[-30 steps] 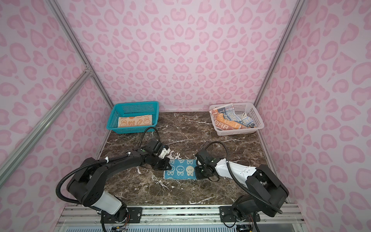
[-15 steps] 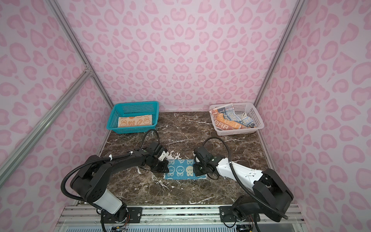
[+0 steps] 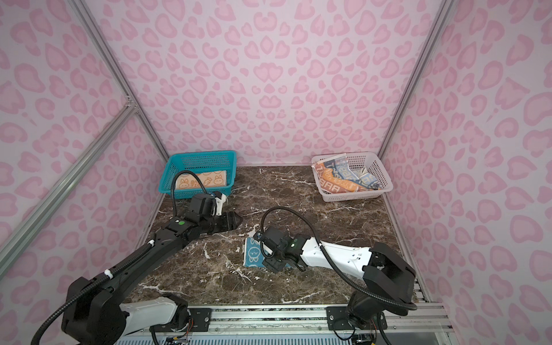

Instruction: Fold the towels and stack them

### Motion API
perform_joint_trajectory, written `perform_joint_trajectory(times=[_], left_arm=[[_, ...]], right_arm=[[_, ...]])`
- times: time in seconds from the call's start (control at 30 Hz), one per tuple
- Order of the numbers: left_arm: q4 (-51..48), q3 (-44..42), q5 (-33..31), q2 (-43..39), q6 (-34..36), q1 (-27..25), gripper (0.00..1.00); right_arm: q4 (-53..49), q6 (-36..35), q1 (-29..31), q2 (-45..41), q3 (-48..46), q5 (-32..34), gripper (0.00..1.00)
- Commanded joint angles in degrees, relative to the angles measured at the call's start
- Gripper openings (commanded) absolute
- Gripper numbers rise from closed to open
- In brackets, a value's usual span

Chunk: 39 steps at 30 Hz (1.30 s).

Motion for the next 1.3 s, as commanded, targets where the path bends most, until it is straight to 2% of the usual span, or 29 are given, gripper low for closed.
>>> perform_joint_trajectory(times=[0.0,0.23,0.4,0.63,0.77,0.97,1.27], left_arm=[[2.22,-2.04,-2.29,-2.72,-2.31,3.01,0.77],[3.18,-8.64,1.83,-5.00,-4.26,8.75,0.79],[3.59,-10.74,5.22,-3.85,-4.41,9.54,0.79],[13.05,-15.43,16.62,0.90,-8.65,8.32,0.74],[18.50,-16.05,20.14,6.22,-11.12,3.95,0.73],[23.12,-14.27,22.30,14.49,-13.23,-2.63,0.72],[23.00,-13.54,22.93,17.30,-12.66,-3.42,0.71]], right_arm=[[1.93,-5.19,0.61,3.87,1.26,-0.40,0.83],[1.96,-4.23,0.21,12.14,4.54,-2.45,0.77],[4.06,-2.89,-1.93,14.21,2.30,-5.88,0.67],[8.96,-1.79,-4.72,14.41,-0.96,-10.30,0.32],[15.23,0.22,-7.23,12.36,-3.32,-15.64,0.22],[18.97,1.41,-9.88,10.50,-4.45,-20.35,0.20],[22.85,2.88,-13.60,8.53,-7.07,-26.04,0.18]])
